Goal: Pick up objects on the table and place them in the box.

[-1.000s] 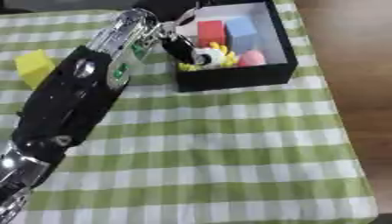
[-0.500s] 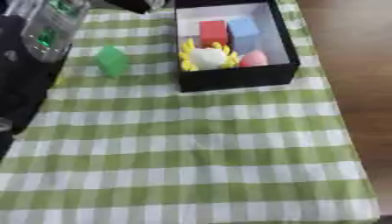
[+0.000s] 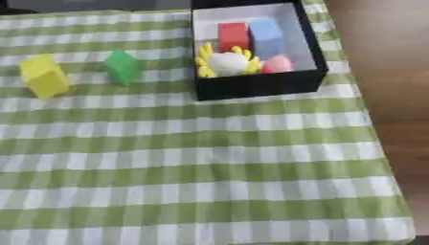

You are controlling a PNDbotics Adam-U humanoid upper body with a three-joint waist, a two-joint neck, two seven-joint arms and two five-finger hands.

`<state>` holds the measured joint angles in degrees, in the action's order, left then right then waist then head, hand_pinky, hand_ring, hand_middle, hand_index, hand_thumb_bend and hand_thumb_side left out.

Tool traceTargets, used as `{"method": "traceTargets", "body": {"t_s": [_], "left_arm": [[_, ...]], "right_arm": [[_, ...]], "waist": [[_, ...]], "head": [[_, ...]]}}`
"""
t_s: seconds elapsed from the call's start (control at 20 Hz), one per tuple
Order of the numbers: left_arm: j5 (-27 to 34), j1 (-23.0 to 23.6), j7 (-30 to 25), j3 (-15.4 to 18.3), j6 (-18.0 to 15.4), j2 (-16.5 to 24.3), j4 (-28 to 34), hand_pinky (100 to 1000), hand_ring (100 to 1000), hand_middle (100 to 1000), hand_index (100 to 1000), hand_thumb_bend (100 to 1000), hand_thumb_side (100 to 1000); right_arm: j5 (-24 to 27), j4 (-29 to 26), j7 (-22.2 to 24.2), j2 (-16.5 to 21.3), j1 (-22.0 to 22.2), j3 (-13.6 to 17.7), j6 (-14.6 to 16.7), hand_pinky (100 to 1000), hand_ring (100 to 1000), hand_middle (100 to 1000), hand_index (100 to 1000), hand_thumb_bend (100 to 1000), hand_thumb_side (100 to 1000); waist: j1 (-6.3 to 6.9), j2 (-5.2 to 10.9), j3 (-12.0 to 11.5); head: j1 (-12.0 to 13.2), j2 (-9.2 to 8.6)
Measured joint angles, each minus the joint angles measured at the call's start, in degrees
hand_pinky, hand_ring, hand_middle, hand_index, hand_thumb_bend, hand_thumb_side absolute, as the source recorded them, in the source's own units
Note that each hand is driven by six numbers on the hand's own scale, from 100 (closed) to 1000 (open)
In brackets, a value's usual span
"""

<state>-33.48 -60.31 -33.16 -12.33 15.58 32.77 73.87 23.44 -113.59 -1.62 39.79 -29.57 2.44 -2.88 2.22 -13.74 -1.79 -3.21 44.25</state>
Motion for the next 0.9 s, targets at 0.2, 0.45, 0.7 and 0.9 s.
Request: {"method": "traceTargets", "body": {"t_s": [0.2,0.45,0.7,0.9], "left_arm": [[-1.7,1.0,-2.6,1.0,-0.5,1.5,-3.8,850,867,855,884,437,354],[-3.4,1.5,-5.3,2.3,-1.4,2.1,-7.7,853,869,856,885,440,360],[-4.3,3.0,-7.1,1.8,-2.5,2.1,-10.5,895,911,874,885,552,346],[-4.5,3.3,-10.0,1.4,-4.6,2.2,-14.0,919,932,881,886,619,431]], "right_arm": [[0.0,0.0,-0.1,0.1,0.4,0.0,0.0,915,730,597,776,100,218],[-0.1,0.0,-0.3,0.1,0.4,0.0,-0.1,915,730,597,776,100,220],[-0.2,0.0,-0.3,0.1,0.4,0.0,-0.2,915,730,597,776,100,230],[-0.3,0.0,-0.3,0.1,0.4,0.0,-0.2,916,729,596,776,100,236]], "waist": [[0.00,0.02,0.0],[0.00,0.02,0.0],[0.00,0.02,0.2],[0.00,0.02,0.3]], "head": [[0.0,0.00],[0.0,0.00],[0.0,0.00],[0.0,0.00]]}}
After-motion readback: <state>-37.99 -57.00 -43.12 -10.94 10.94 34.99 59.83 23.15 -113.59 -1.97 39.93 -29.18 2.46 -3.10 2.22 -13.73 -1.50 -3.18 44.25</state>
